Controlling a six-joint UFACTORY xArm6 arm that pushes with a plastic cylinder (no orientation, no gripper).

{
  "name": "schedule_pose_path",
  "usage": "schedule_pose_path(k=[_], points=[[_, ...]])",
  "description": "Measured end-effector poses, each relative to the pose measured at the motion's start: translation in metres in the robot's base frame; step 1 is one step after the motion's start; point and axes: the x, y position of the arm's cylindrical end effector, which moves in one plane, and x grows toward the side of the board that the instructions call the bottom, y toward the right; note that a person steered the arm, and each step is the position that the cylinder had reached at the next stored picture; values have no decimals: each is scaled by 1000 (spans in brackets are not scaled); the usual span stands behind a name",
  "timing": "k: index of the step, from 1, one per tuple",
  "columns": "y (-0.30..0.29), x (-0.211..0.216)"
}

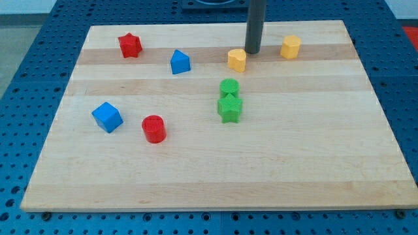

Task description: Push the yellow heart into the yellow hexagon

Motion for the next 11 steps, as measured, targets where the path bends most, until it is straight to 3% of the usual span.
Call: schedule_pose_path(k=[3, 8, 11], points=[[-173, -28], [-134, 34], [-26, 43]])
